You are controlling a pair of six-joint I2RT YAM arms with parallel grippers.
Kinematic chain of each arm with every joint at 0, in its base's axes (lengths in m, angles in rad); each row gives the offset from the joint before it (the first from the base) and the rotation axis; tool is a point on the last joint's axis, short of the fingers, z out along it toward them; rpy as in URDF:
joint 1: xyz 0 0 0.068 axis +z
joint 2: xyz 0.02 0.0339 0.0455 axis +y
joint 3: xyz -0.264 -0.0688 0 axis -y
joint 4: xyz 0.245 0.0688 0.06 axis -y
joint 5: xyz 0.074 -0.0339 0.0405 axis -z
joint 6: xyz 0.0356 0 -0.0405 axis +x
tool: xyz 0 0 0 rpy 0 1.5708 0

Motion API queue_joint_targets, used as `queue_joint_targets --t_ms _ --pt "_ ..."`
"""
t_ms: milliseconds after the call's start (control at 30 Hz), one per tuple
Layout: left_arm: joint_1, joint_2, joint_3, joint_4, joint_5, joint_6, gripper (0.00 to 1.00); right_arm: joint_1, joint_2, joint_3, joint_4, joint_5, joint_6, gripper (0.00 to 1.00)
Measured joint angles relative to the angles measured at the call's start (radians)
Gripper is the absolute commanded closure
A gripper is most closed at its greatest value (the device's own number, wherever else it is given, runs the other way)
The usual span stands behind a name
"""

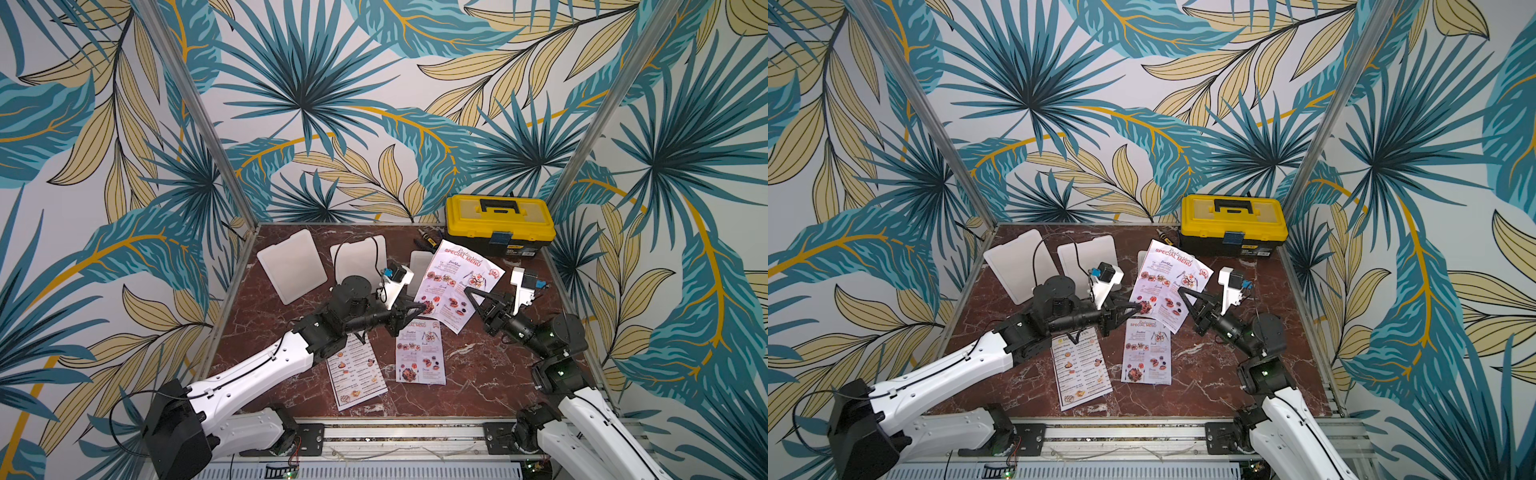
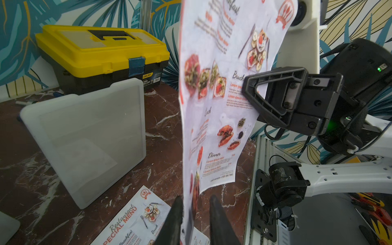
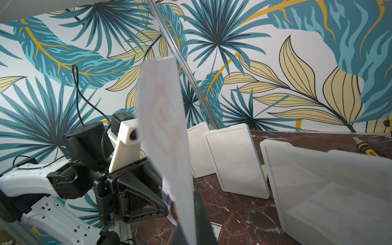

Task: Insert the menus into the narrow rack
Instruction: Pick up the menu from the center of the board.

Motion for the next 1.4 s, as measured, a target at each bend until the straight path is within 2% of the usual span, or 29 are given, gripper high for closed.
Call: queue_joint_targets --t_ms 200,533,733,800,933,1100,1200,1267,1300,1400 --pt "0.0 -0.012 -0.024 0.024 0.003 -0.002 0.81 0.0 -0.011 0.0 0.008 0.013 0.001 1.0" --pt "0.0 -0.034 -0.044 0.048 -0.007 -0.002 0.82 0.0 -0.014 -0.002 0.073 0.013 0.029 1.0" --pt "0.0 -0.043 -0.056 0.072 -0.017 -0.008 0.93 0.0 -0.01 -0.004 0.114 0.009 0.051 1.0" --pt "0.002 -0.055 -0.068 0.078 -0.027 -0.013 0.93 0.0 -0.006 -0.014 0.127 0.008 0.058 1.0" --pt "0.005 -0.069 -0.072 0.087 -0.031 -0.014 0.79 0.0 -0.006 -0.037 0.144 0.009 0.069 1.0" --pt "0.006 -0.07 -0.072 0.093 -0.03 -0.017 0.79 0.0 -0.006 -0.045 0.166 0.009 0.082 1.0" --pt "0.006 -0.07 -0.072 0.093 -0.031 -0.02 0.87 0.0 -0.005 -0.045 0.18 0.009 0.088 1.0" --pt "0.006 -0.07 -0.072 0.093 -0.031 -0.021 0.96 0.0 -0.005 -0.045 0.187 0.009 0.091 1.0" --pt "0.006 -0.07 -0.072 0.093 -0.032 -0.022 1.0 0.0 -0.005 -0.045 0.188 0.009 0.091 0.99" --pt "0.007 -0.07 -0.072 0.093 -0.042 -0.027 1.0 0.0 -0.003 -0.045 0.185 0.017 0.086 0.77"
